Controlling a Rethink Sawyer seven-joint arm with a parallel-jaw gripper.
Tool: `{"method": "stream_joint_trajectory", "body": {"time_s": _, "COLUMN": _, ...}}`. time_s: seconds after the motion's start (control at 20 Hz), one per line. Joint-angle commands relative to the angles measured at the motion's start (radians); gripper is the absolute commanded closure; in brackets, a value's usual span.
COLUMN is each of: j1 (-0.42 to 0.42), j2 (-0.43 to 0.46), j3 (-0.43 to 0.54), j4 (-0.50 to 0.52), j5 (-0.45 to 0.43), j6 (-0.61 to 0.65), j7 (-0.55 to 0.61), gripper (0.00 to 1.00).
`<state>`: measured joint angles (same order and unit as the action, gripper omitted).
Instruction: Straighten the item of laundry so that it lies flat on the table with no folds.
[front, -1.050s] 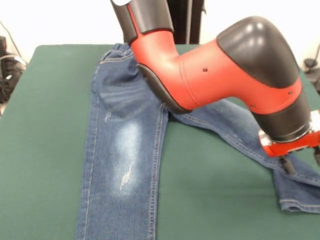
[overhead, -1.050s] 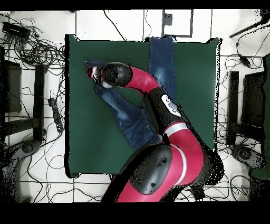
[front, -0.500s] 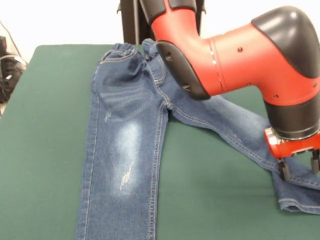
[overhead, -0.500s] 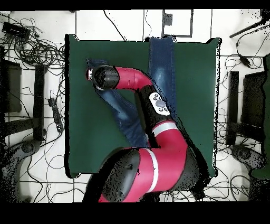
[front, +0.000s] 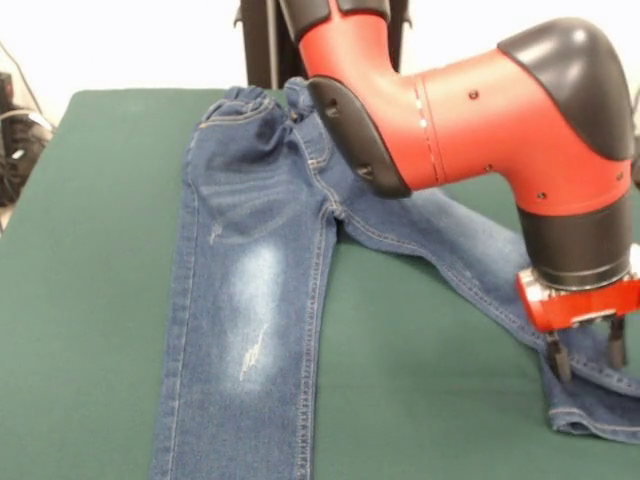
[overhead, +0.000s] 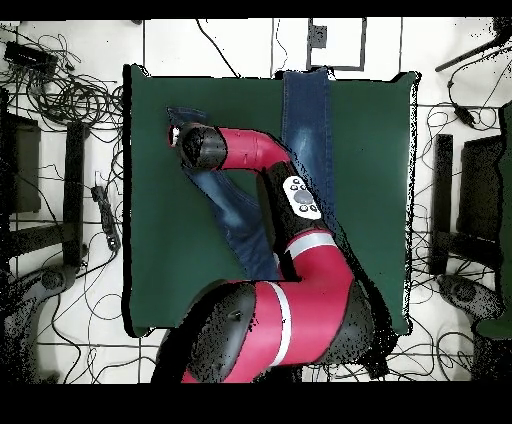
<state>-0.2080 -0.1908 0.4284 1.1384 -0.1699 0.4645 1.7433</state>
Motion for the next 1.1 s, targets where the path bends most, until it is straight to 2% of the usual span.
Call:
{"method": "stream_joint_trajectory", "body": {"time_s": 0.05, "j1": -0.027, "j2": 0.094, "j3": -0.095, "j4": 0.016, "j5": -0.023, "j6": -0.116, "j7": 0.16, "gripper": 1.0}}
{"method": "stream_joint_trajectory", "body": {"time_s": 0.15, "j1": -0.028, "j2": 0.093, "j3": -0.093, "j4": 0.013, "j5": -0.047, "j6": -0.125, "j7": 0.123, "gripper": 1.0}}
{"method": "stream_joint_trajectory", "body": {"time_s": 0.35, "j1": -0.021, "j2": 0.099, "j3": -0.107, "j4": -0.002, "j5": -0.016, "j6": -0.129, "j7": 0.153, "gripper": 1.0}}
{"method": "stream_joint_trajectory", "body": {"time_s": 0.7, "j1": -0.03, "j2": 0.107, "j3": -0.093, "j4": -0.028, "j5": -0.006, "j6": -0.081, "j7": 0.119, "gripper": 1.0}}
{"method": "stream_joint_trajectory", "body": {"time_s": 0.95, "j1": -0.038, "j2": 0.07, "j3": -0.098, "j4": -0.053, "j5": -0.024, "j6": -0.012, "j7": 0.059, "gripper": 1.0}}
{"method": "stream_joint_trajectory", "body": {"time_s": 1.1, "j1": -0.051, "j2": 0.048, "j3": -0.087, "j4": -0.062, "j5": -0.038, "j6": -0.017, "j7": 0.027, "gripper": 1.0}}
